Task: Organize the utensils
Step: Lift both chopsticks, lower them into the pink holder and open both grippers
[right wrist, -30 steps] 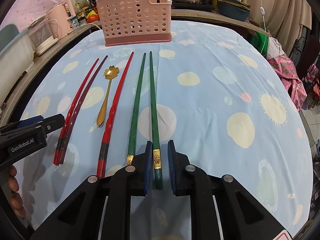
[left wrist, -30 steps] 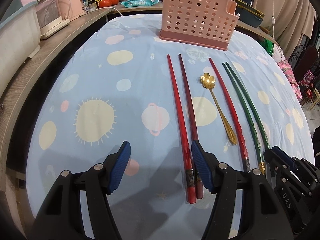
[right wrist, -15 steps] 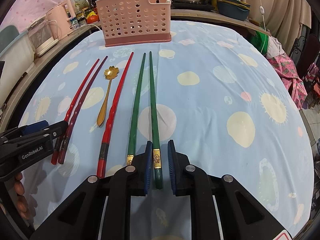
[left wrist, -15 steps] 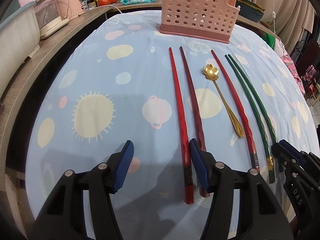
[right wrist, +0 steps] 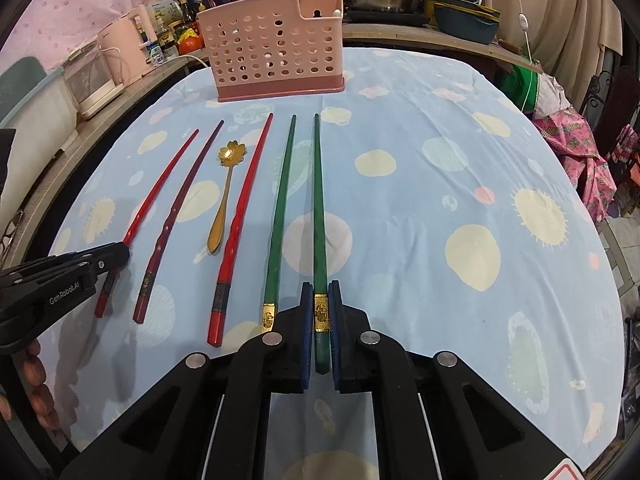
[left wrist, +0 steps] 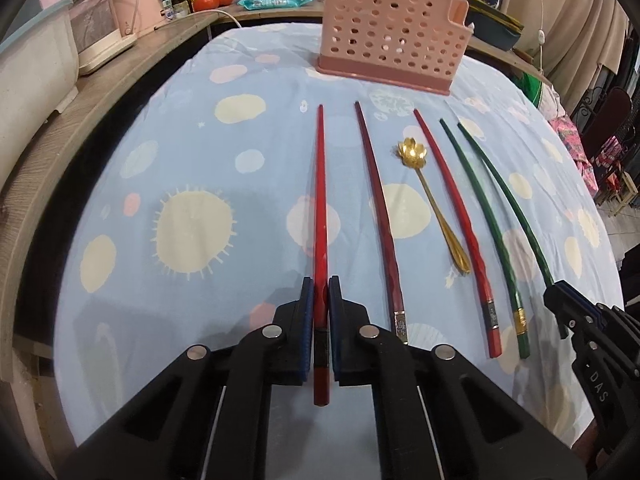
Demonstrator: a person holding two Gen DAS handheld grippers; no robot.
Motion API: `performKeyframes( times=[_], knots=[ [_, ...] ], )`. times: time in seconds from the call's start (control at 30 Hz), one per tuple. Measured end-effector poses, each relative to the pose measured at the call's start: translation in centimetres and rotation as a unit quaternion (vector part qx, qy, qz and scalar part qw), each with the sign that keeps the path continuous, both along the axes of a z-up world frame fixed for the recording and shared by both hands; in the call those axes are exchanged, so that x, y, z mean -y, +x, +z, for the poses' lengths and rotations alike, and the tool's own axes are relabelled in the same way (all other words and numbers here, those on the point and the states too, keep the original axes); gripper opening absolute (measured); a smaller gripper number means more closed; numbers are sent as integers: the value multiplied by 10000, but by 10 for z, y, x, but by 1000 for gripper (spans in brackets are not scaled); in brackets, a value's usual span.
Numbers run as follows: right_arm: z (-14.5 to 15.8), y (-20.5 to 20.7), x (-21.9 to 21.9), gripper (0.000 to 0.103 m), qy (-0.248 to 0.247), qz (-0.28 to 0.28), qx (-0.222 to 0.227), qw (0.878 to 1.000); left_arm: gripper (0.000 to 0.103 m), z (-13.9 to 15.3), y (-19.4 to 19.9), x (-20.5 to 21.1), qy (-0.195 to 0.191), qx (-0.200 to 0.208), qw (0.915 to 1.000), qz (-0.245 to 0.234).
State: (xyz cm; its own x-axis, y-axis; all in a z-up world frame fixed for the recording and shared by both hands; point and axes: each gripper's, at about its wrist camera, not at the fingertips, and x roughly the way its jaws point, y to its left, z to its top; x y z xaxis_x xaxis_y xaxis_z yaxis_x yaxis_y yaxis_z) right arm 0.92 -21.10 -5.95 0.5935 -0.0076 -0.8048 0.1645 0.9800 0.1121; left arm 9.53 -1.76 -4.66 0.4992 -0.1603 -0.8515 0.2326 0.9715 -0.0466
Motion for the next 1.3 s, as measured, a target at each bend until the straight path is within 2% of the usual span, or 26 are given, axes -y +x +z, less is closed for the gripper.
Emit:
performKeyframes(
  times=[0.3,0.43,0.57,0.73,0.87,1.03,1.3],
  knots=[
    [69,4,18,7,96,-118,612,9980,7,71,6,-16,-252,492,9983,162],
    [103,13,25,7,151,-151,962,9951,7,110,15,-18,-357,859,9955,193],
    [133,28,32,7,253,-112,1274,9915,7,147,32,-17,-445,1279,9905,228],
    [160,52,42,7,334,-137,1575,9869,7,185,64,-16,-795,1527,9848,236],
    [182,75,60,7,589,-227,1855,9806,7,217,90,-14,-1071,1719,9790,251],
    [214,104,84,7,766,-511,2324,9682,7,257,122,-11,-1210,2184,9674,432],
    [251,152,113,7,825,-905,2919,9486,7,292,171,5,-1390,2547,9559,457]
  ],
)
